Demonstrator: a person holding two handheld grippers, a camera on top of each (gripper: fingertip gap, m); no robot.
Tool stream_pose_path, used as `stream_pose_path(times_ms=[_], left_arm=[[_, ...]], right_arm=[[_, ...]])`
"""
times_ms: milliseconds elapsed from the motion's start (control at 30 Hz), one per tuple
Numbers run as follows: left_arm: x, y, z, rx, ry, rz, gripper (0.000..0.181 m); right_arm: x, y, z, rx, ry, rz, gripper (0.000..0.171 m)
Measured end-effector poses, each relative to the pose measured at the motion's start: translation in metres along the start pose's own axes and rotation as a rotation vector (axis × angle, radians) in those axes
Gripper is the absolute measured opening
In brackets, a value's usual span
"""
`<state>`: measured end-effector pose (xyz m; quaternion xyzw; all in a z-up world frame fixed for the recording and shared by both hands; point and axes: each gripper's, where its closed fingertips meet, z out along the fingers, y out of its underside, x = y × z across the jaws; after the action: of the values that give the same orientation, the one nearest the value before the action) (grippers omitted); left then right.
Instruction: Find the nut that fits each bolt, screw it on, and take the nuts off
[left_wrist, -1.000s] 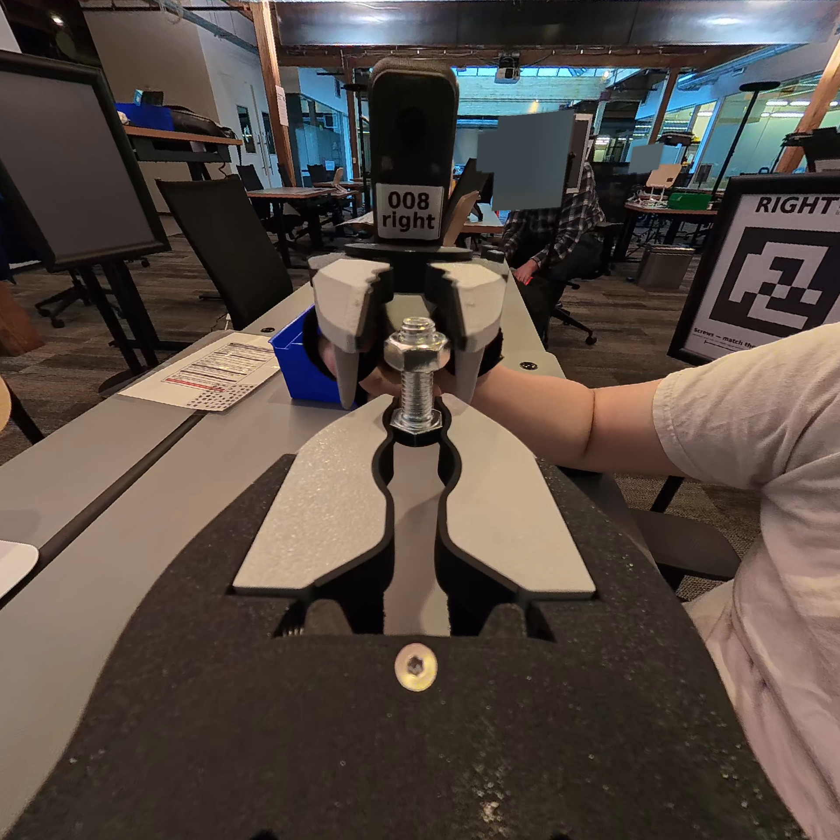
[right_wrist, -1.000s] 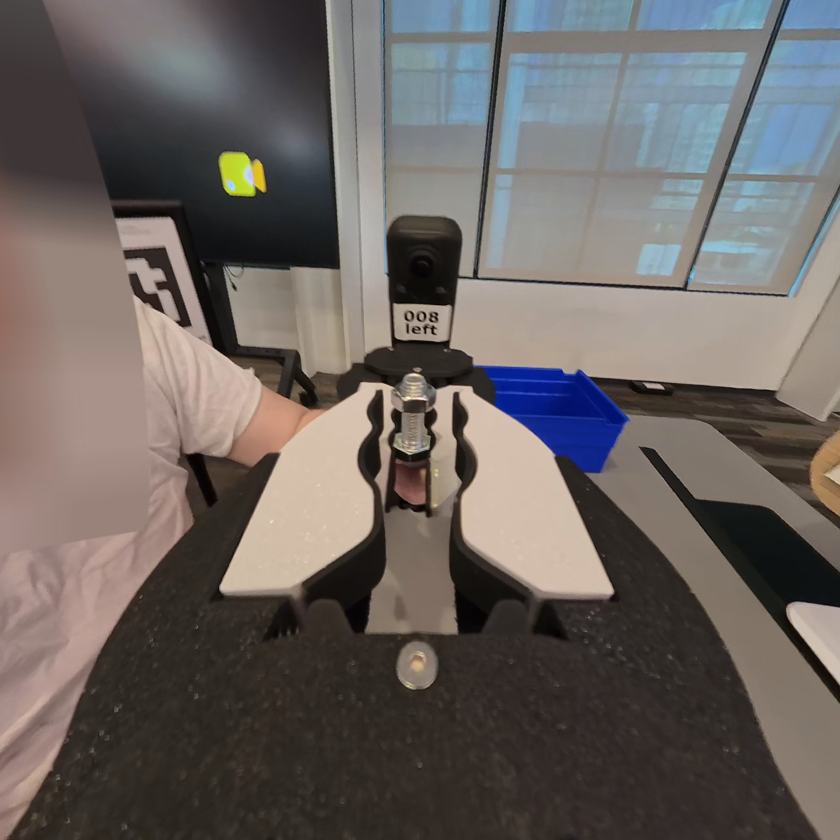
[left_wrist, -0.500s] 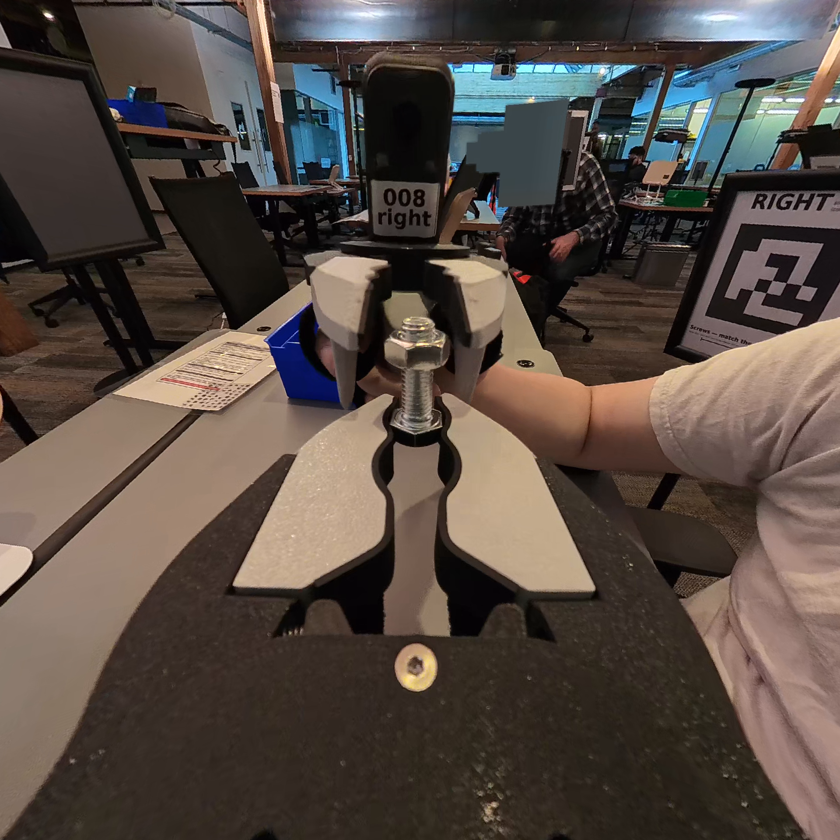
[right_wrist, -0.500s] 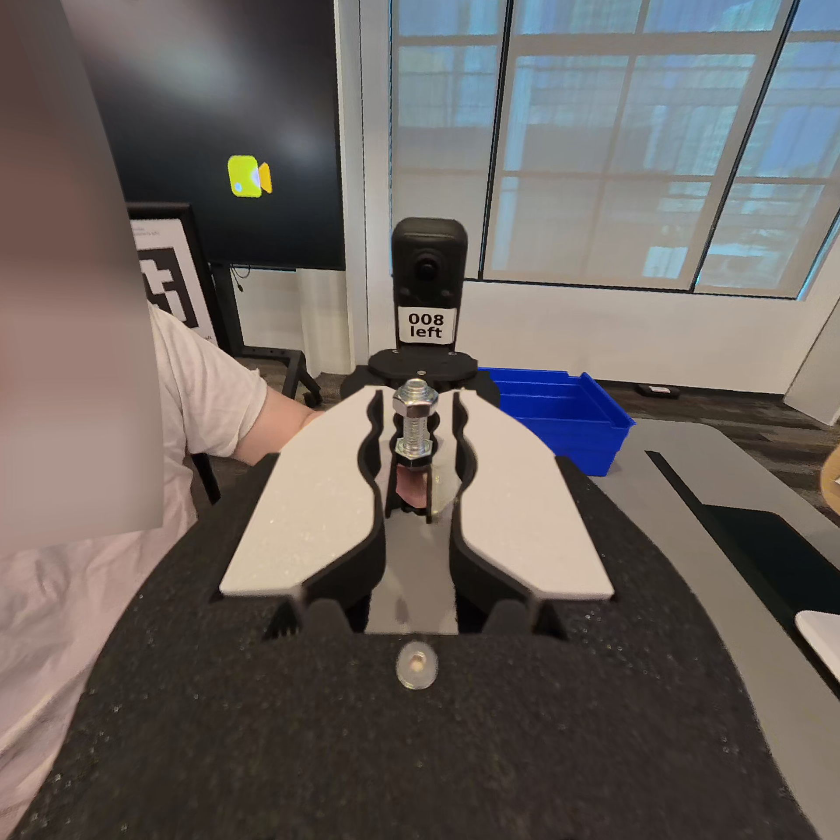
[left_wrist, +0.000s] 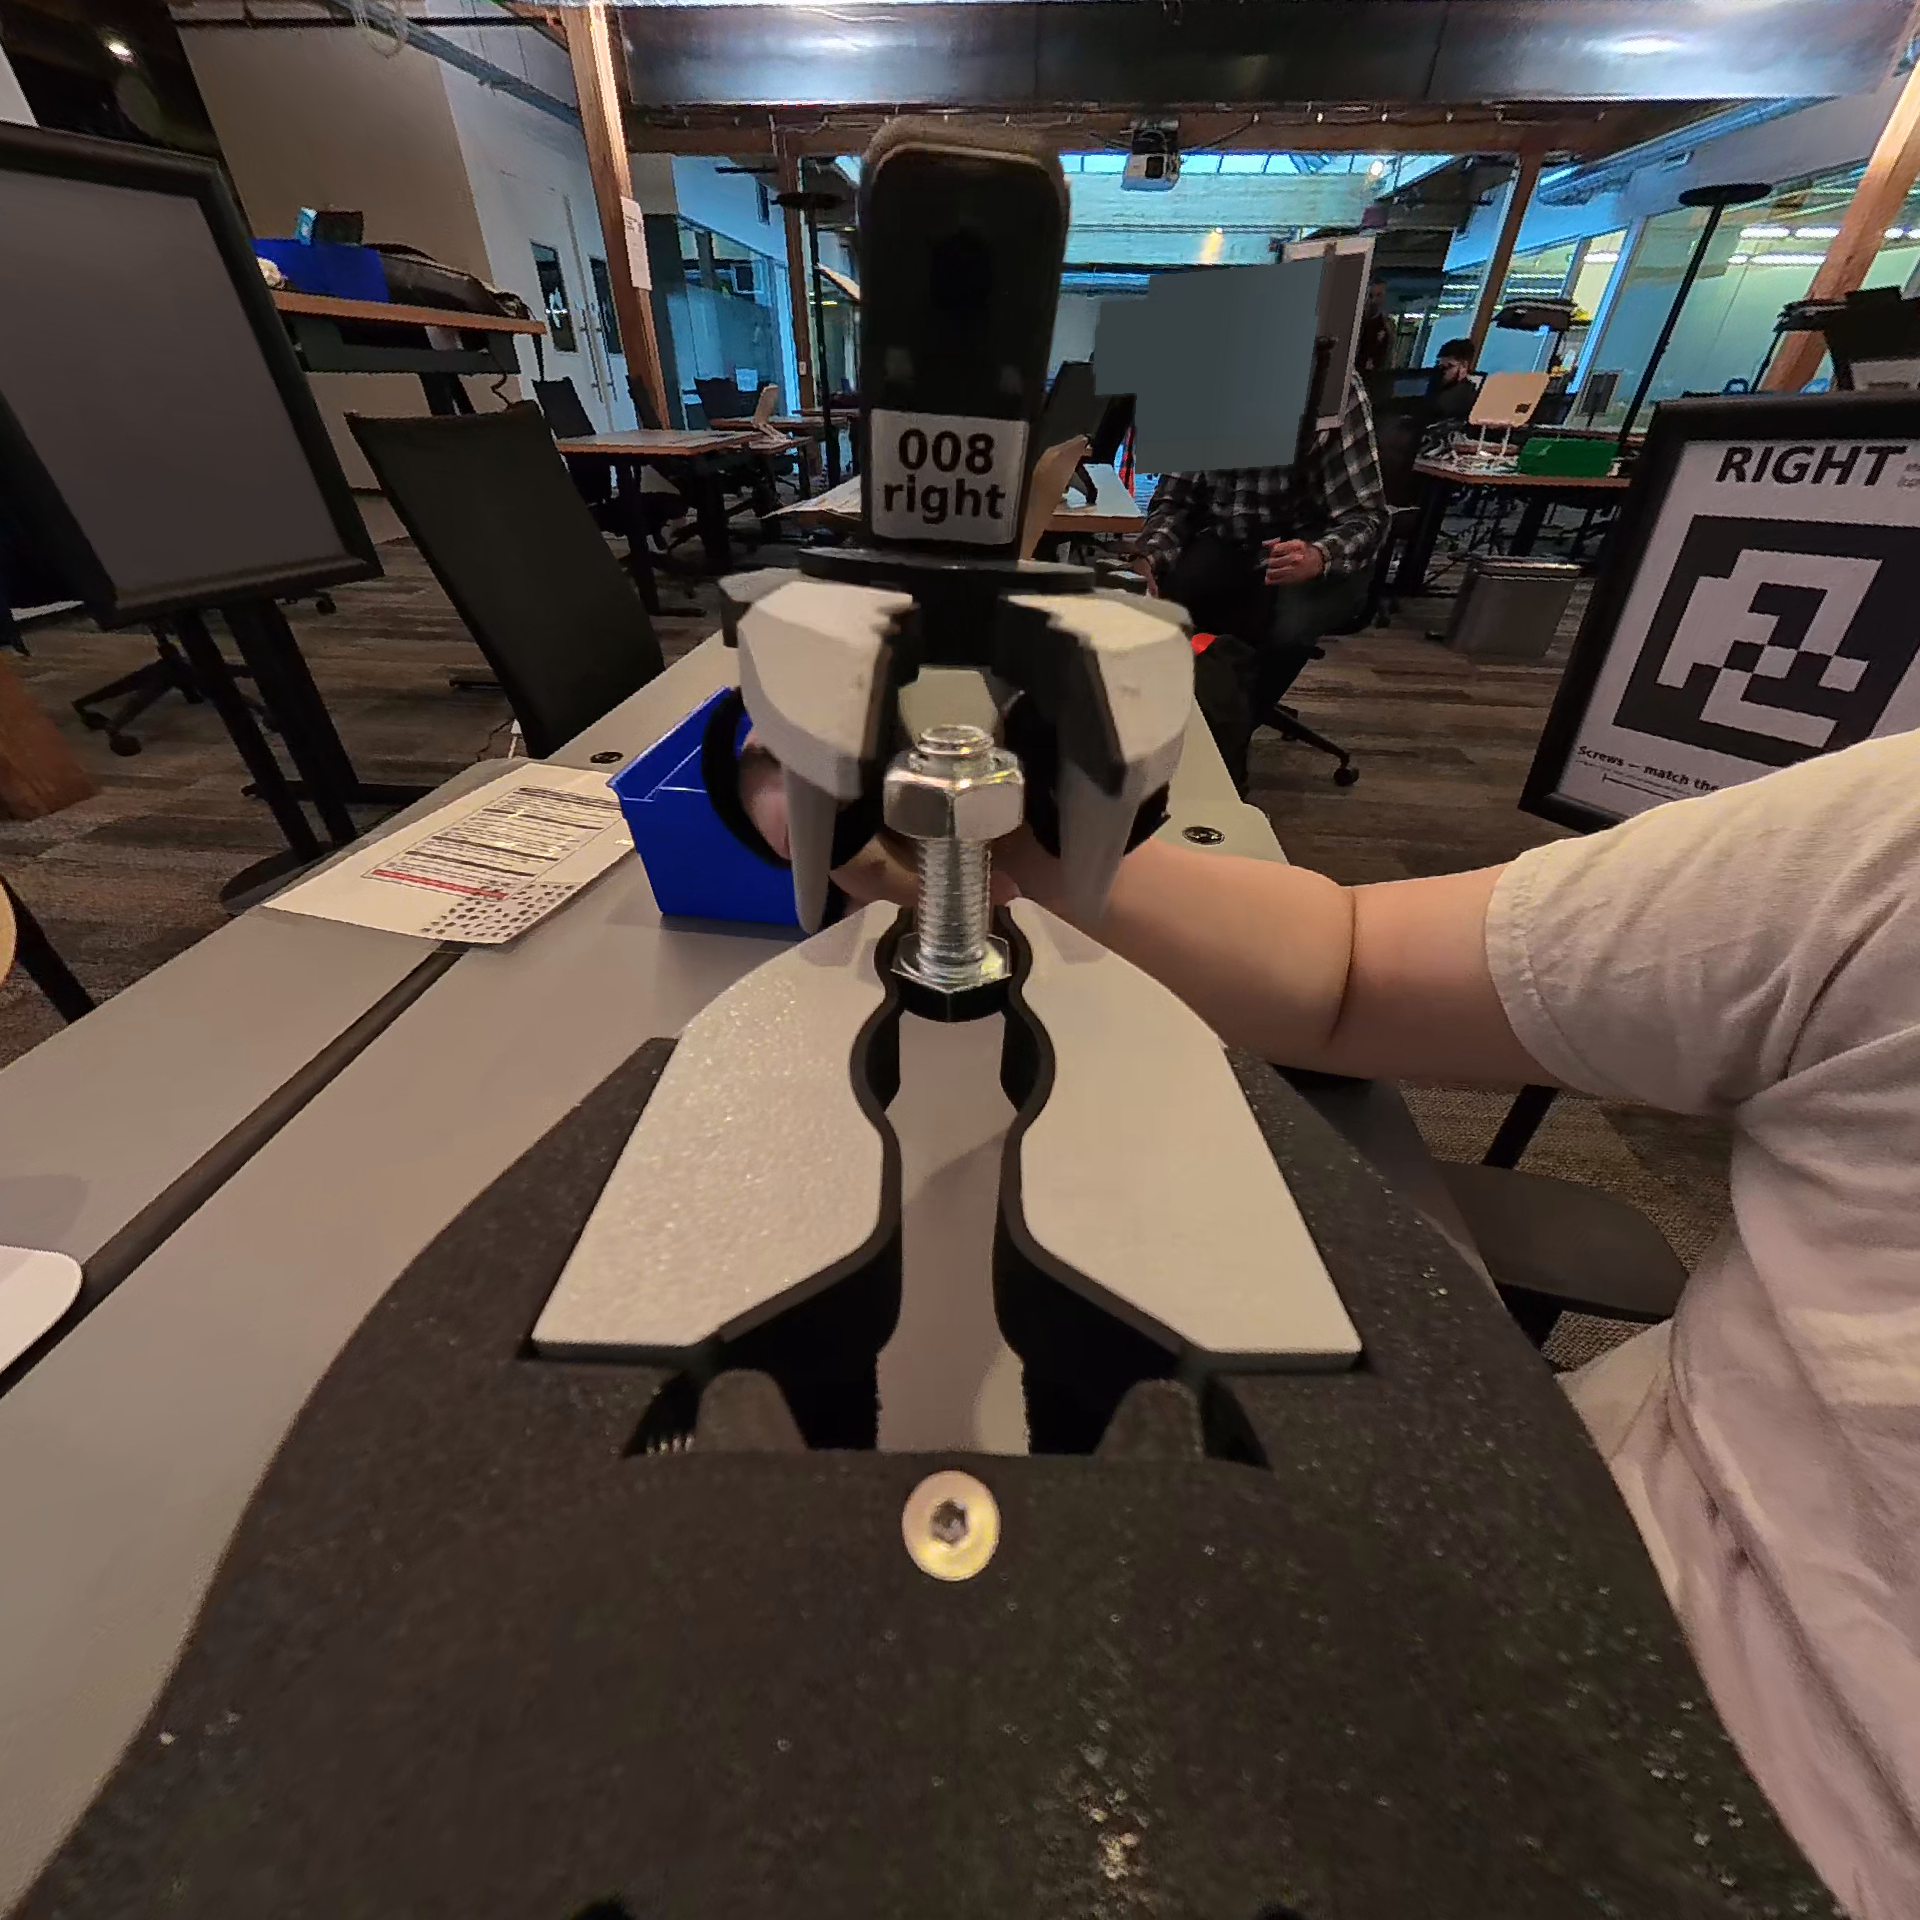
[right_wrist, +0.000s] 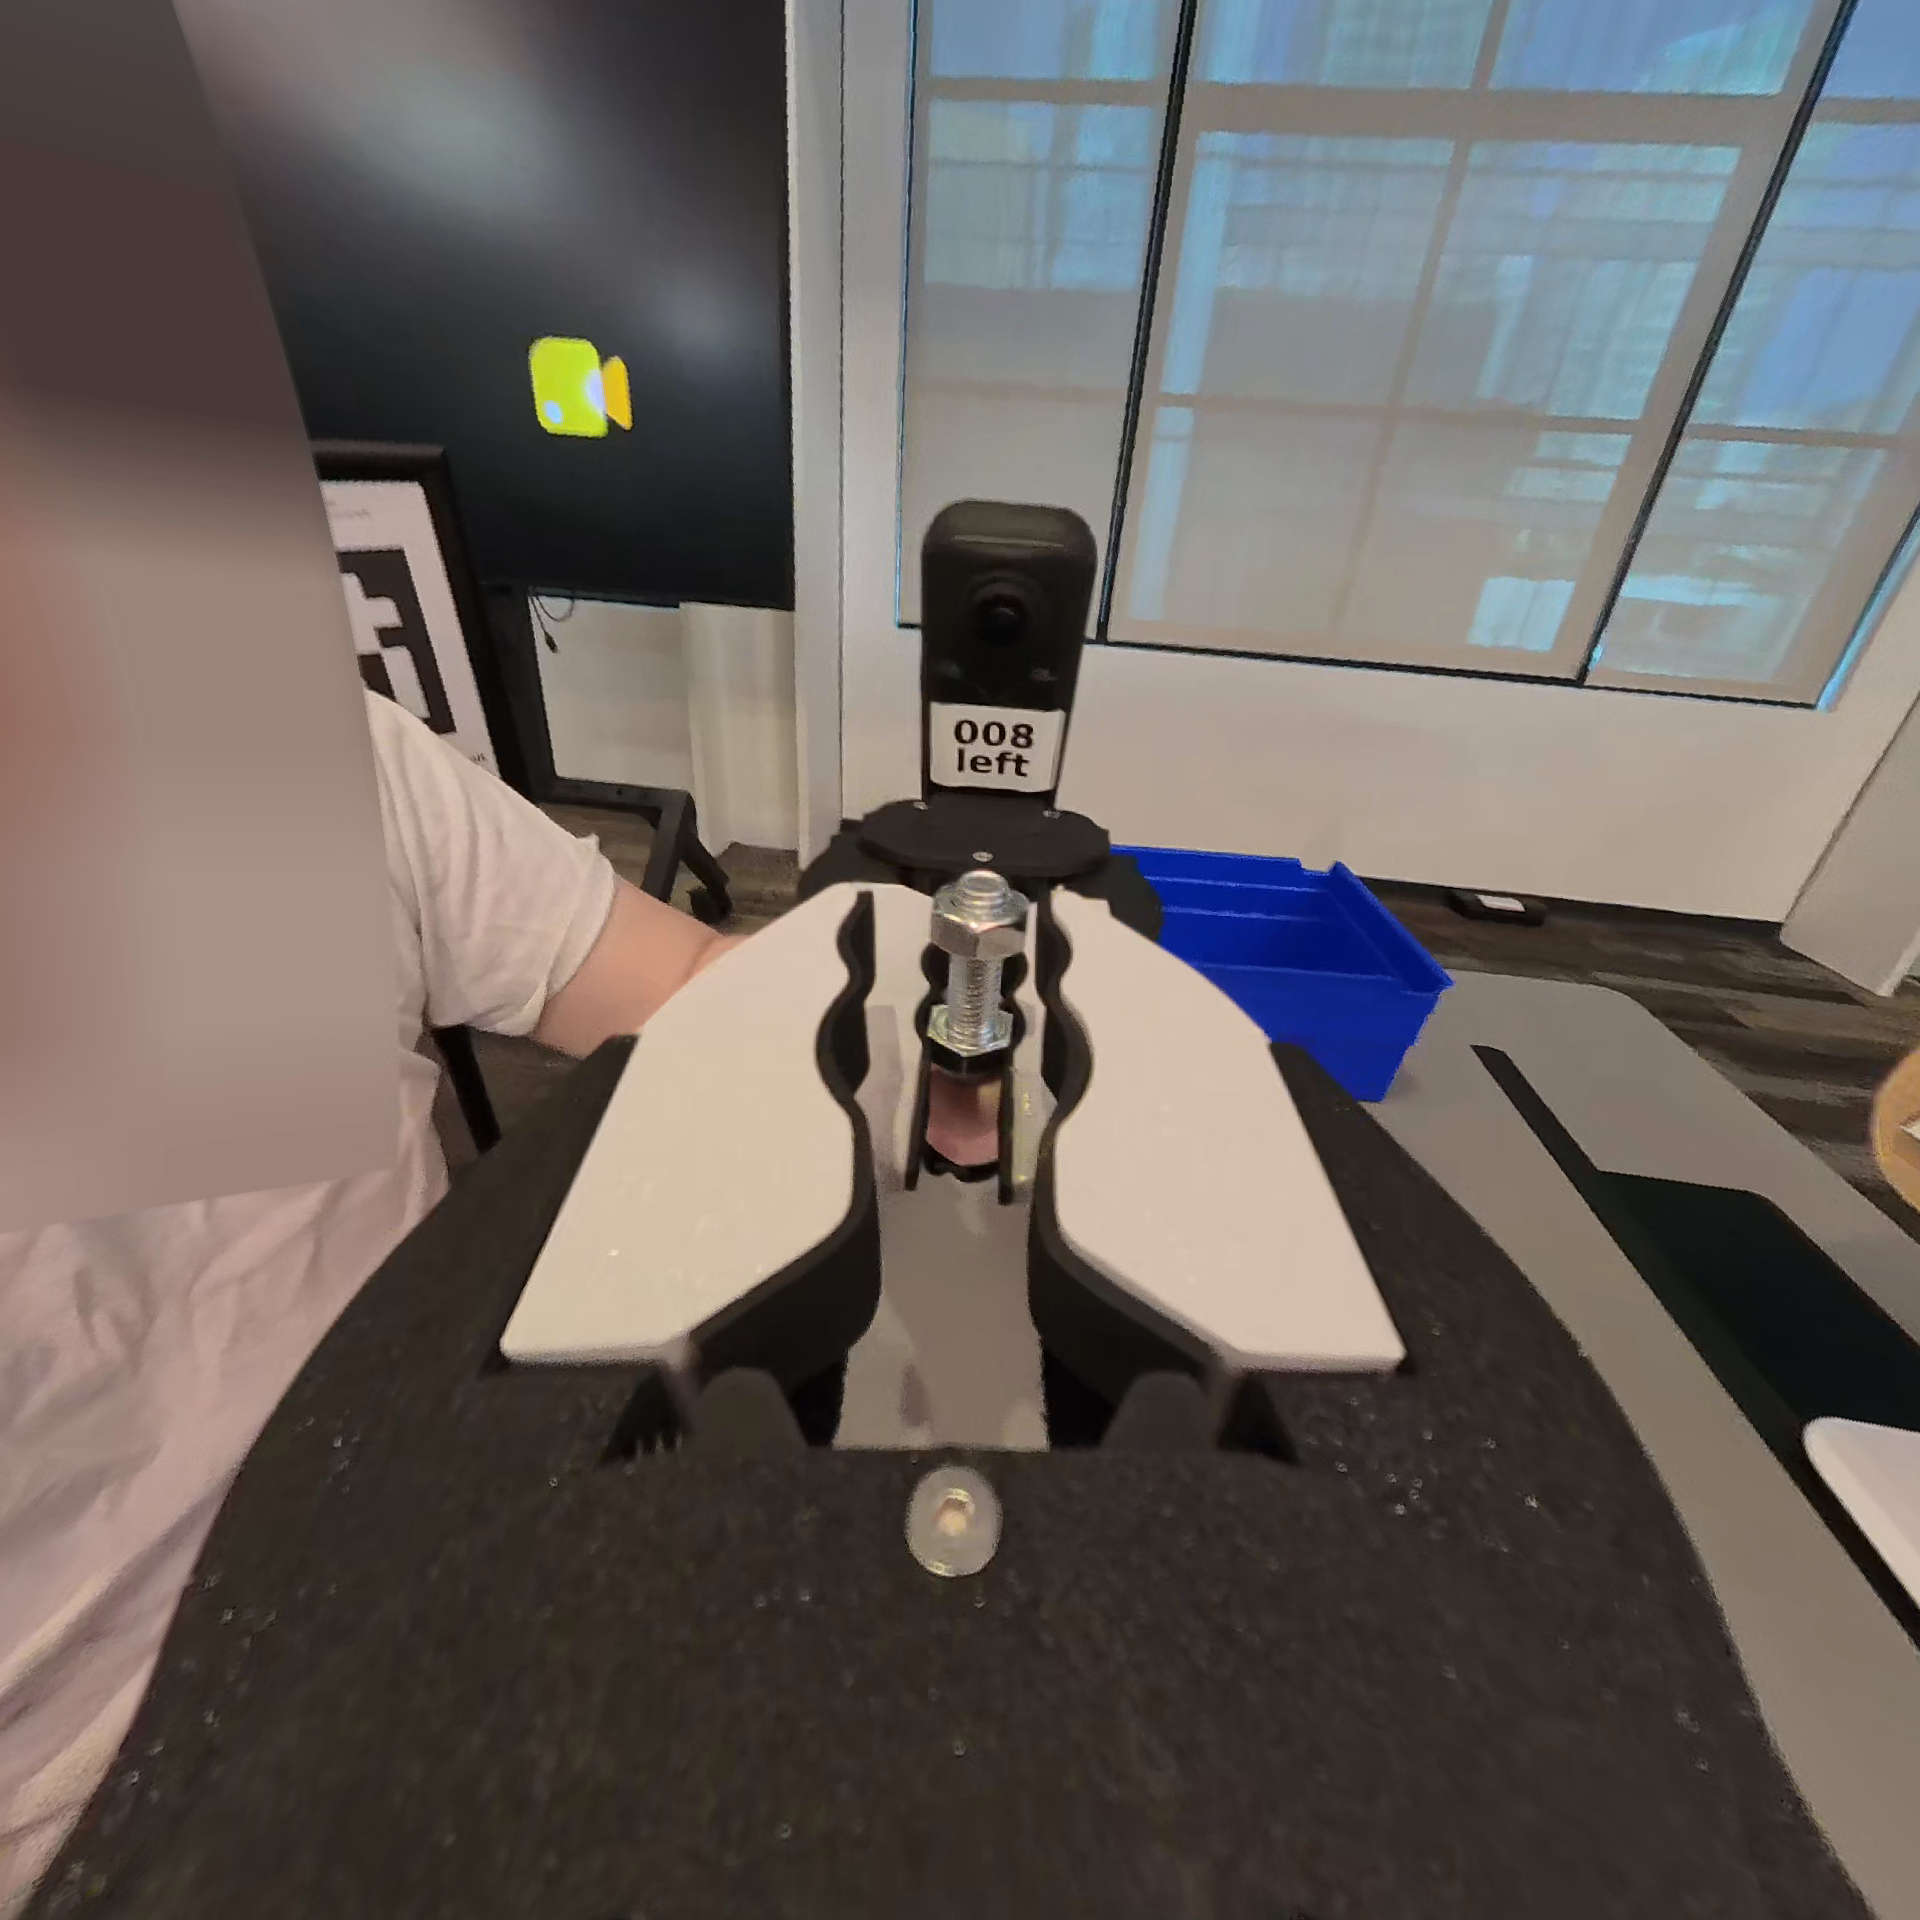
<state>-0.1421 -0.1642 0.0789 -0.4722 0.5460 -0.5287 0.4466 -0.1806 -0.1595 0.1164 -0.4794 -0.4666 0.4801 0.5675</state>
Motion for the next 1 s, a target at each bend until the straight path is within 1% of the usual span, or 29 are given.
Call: stream_pose_path(times_ms=[100,167,267,367,467,567,667,700,733,867,933,1000], left_arm=[[0.003,-0.001,0.000,0.000,0.005,0.008,0.014],[0.003,-0.003,-0.001,0.009,0.002,0.010,0.014],[0.002,-0.005,-0.003,0.012,-0.001,0.013,0.014],[0.001,-0.004,-0.002,0.009,0.000,0.006,0.014],[0.001,-0.002,-0.001,0.003,0.002,0.005,0.014],[0.003,-0.002,0.000,0.001,0.007,0.008,0.014],[0.003,-0.003,-0.001,0.008,0.003,0.006,0.014],[0.003,-0.004,-0.002,0.011,0.008,0.004,0.014],[0.003,-0.004,-0.002,0.009,0.006,0.007,0.014],[0.002,-0.003,-0.001,0.003,0.002,0.010,0.014],[0.002,-0.001,0.000,0.000,0.004,0.006,0.014],[0.003,-0.001,0.000,-0.001,0.006,0.006,0.014]], right_arm=[[0.007,0.003,-0.002,-0.010,0.042,-0.020,0.028],[0.010,0.001,-0.007,0.014,0.026,0.019,0.029],[0.024,-0.003,-0.016,0.052,0.073,0.062,0.024],[0.015,-0.010,-0.015,0.097,0.019,0.077,0.025],[0.004,-0.007,-0.006,0.054,-0.013,0.054,0.027],[0.006,0.001,-0.001,0.011,0.021,0.017,0.027],[0.012,-0.001,-0.008,0.036,0.020,0.054,0.028],[0.018,-0.001,-0.011,0.045,0.048,0.064,0.023],[0.023,-0.001,-0.014,0.053,0.065,0.070,0.023],[0.010,-0.009,-0.012,0.084,-0.003,0.074,0.025],[0.002,-0.007,-0.006,0.058,-0.026,0.051,0.026],[0.000,-0.002,-0.001,0.024,-0.009,0.026,0.026]])
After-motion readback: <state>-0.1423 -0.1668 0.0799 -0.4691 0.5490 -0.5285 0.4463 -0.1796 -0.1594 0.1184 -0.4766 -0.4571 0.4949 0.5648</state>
